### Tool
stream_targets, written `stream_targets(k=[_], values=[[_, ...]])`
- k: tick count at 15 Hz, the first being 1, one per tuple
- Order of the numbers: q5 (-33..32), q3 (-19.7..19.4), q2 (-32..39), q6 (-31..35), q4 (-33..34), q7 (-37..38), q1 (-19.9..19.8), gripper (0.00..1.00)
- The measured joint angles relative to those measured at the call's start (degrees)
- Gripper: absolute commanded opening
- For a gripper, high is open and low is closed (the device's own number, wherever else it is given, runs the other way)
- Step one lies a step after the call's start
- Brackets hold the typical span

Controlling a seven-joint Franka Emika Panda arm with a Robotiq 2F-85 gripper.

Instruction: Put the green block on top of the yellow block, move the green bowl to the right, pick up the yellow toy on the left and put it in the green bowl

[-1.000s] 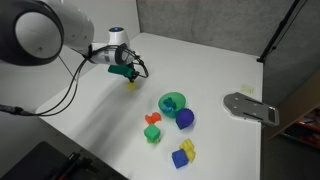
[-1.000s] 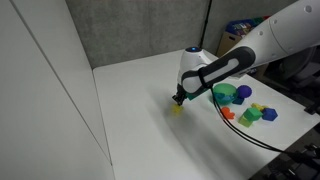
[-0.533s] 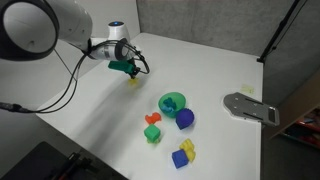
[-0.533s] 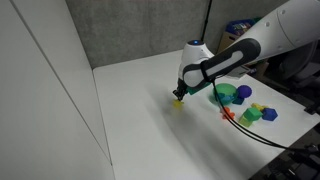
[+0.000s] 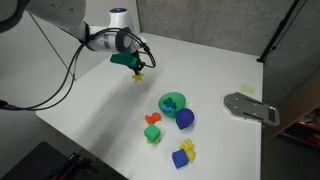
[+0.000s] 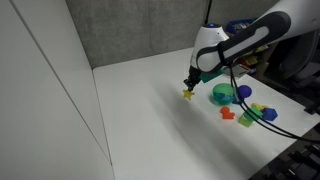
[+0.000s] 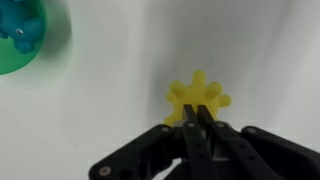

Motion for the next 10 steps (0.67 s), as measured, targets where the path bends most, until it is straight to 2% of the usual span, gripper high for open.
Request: stream_targets(k=[10], values=[[-0.8,-3.1,-16.6,0.0,-17.3,-2.4,-4.2,0.03]])
